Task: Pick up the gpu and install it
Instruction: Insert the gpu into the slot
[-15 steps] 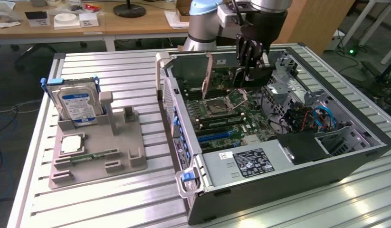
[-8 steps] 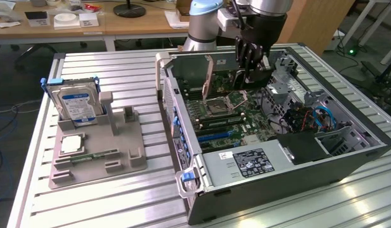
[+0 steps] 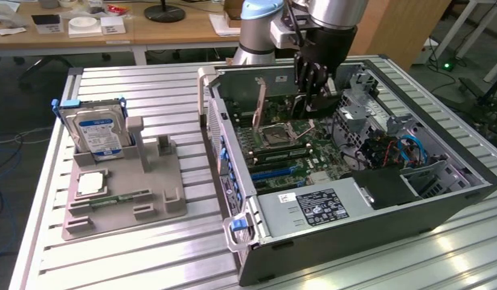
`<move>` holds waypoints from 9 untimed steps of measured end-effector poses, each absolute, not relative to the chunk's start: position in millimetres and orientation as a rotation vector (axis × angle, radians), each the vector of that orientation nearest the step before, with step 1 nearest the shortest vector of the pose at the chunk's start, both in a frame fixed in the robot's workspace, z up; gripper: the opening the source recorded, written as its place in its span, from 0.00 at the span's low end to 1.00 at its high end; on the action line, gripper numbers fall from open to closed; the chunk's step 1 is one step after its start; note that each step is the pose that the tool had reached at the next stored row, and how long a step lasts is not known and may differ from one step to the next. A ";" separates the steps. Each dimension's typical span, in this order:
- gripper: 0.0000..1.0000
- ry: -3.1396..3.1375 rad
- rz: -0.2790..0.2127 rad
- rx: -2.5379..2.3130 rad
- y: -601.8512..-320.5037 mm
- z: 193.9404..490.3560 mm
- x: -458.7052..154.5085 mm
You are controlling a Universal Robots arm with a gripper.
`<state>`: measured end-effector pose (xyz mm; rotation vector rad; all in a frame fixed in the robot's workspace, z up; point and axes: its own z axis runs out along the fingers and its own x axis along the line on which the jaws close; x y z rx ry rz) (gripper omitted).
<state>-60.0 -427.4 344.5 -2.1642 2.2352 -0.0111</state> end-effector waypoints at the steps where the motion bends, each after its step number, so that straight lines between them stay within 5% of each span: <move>1: 0.28 2.235 -0.011 -2.164 -427.4 343.1 -61.0; 9: 0.28 2.235 -0.011 -2.164 -428.9 333.9 -64.3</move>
